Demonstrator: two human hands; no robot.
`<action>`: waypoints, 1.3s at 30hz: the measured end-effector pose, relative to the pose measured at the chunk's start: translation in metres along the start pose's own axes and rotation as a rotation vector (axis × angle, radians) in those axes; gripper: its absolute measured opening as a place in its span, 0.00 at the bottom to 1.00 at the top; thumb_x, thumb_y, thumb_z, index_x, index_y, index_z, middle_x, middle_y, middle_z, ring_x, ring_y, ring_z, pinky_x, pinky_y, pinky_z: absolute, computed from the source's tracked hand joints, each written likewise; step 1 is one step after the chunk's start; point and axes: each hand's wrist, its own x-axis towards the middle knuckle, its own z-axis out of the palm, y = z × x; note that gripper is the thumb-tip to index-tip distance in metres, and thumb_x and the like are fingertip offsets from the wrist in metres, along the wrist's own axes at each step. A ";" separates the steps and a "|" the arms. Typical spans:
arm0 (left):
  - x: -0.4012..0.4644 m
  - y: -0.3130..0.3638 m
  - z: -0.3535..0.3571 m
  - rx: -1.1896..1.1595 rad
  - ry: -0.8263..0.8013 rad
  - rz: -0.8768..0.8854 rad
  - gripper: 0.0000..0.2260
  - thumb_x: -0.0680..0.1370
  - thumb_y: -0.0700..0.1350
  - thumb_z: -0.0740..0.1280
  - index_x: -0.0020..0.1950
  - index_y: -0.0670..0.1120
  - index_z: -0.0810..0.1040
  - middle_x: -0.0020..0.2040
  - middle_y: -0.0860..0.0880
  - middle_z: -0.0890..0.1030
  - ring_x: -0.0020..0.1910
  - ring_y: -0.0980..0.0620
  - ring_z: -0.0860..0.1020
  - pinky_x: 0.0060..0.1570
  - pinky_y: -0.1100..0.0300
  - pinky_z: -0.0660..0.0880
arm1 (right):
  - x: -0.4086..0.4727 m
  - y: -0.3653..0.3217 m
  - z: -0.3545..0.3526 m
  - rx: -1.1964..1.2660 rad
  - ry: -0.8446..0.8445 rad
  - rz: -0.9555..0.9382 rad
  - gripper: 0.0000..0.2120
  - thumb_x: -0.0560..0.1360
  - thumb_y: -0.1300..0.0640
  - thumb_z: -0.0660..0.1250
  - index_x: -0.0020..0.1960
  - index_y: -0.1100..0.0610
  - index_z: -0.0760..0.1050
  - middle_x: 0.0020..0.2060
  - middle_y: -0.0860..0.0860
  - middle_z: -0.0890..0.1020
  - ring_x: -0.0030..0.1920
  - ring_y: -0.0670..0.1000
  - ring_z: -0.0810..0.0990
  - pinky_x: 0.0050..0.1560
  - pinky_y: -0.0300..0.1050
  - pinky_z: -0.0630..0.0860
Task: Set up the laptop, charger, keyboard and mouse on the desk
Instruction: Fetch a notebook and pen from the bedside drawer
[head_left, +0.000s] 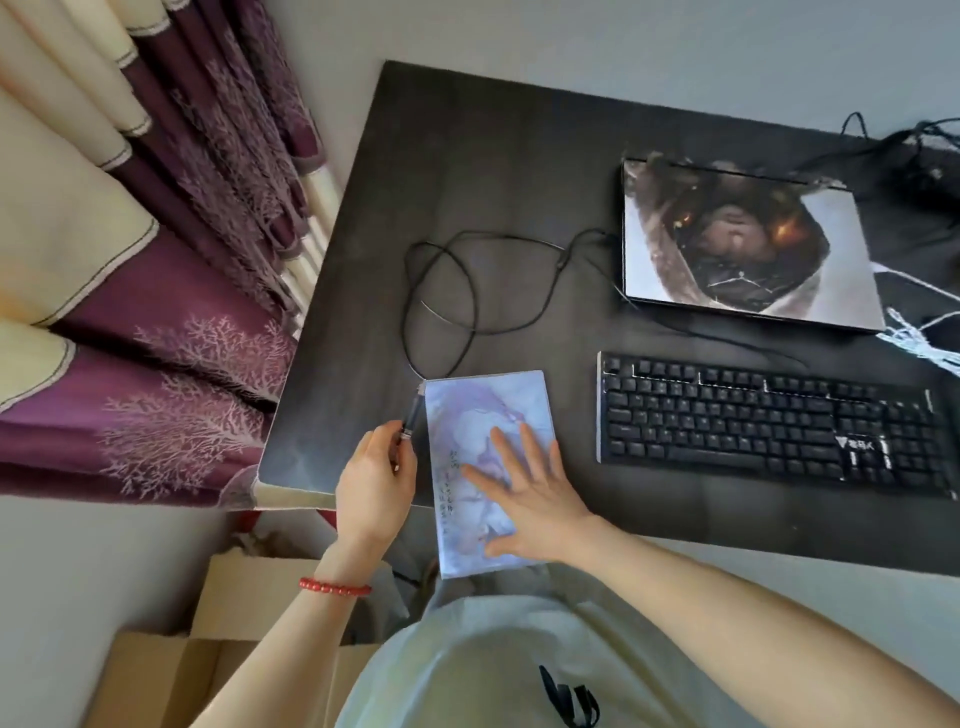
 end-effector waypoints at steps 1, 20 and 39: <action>0.002 -0.002 -0.001 0.004 -0.004 -0.003 0.10 0.78 0.42 0.61 0.58 0.41 0.74 0.49 0.42 0.81 0.44 0.40 0.79 0.43 0.51 0.75 | 0.004 -0.003 -0.001 0.022 0.001 0.020 0.43 0.67 0.34 0.63 0.73 0.39 0.41 0.75 0.55 0.36 0.70 0.66 0.27 0.66 0.71 0.36; 0.085 0.029 0.014 -0.069 0.039 -0.009 0.07 0.77 0.43 0.63 0.52 0.44 0.79 0.43 0.44 0.80 0.37 0.47 0.77 0.40 0.57 0.73 | 0.097 0.041 -0.091 0.906 0.491 0.294 0.19 0.78 0.64 0.56 0.68 0.58 0.66 0.68 0.54 0.70 0.69 0.54 0.65 0.66 0.41 0.61; 0.095 0.097 0.122 0.440 -0.097 0.172 0.12 0.72 0.49 0.70 0.41 0.41 0.74 0.33 0.43 0.79 0.35 0.41 0.78 0.26 0.53 0.72 | 0.031 0.119 -0.046 0.208 0.379 0.367 0.24 0.79 0.53 0.51 0.74 0.53 0.54 0.74 0.53 0.60 0.75 0.53 0.51 0.73 0.56 0.39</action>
